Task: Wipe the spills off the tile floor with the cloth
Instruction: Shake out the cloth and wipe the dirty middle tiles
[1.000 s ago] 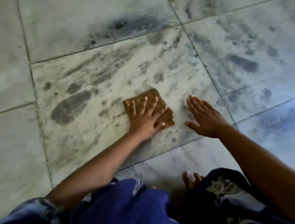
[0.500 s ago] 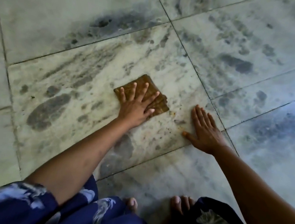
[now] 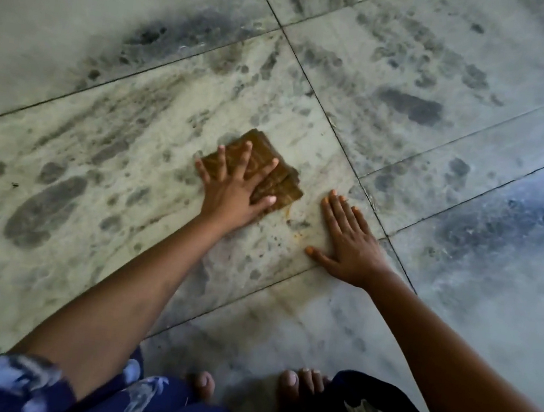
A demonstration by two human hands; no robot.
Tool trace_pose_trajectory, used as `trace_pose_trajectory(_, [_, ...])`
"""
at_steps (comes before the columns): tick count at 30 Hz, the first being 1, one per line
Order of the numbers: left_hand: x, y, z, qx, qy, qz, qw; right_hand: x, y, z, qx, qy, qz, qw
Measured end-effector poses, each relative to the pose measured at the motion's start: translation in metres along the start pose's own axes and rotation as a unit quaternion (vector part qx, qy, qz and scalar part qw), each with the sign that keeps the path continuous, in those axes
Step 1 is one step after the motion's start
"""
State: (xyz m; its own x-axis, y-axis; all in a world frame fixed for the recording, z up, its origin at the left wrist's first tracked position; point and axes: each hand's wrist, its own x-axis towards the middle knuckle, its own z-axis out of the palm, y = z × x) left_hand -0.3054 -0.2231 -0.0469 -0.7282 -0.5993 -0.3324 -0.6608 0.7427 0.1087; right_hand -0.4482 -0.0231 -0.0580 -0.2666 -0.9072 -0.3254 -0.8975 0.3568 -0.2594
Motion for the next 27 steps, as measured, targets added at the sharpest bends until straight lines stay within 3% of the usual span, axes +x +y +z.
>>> trace_pose_trajectory(4, [-0.005, 0.043, 0.004, 0.026, 0.002, 0.045, 0.999, 0.000, 0.011, -0.008, -0.036, -0.005, -0.024, 0.999])
trace_pose_trajectory(8, [-0.055, 0.033, 0.028, 0.048, 0.019, 0.103, 0.993, 0.001, 0.018, -0.009, -0.034, -0.010, -0.012, 0.999])
trace_pose_trajectory(12, [-0.049, -0.014, 0.023, 0.047, 0.031, 0.019, 0.998, -0.001, 0.019, -0.008, -0.034, -0.009, -0.012, 0.999])
trace_pose_trajectory(16, [0.011, -0.002, -0.004, 0.042, 0.025, -0.044, 0.998, 0.000, 0.019, -0.008, -0.029, -0.013, -0.017, 0.999])
trace_pose_trajectory(22, [0.001, 0.064, 0.009, 0.038, 0.010, 0.086, 0.995, 0.000, 0.019, -0.008, -0.030, -0.015, -0.016, 0.999])
trace_pose_trajectory(27, [-0.068, 0.040, 0.038, 0.031, 0.038, 0.110, 0.993, 0.000, 0.020, -0.006, -0.027, -0.008, -0.019, 0.999])
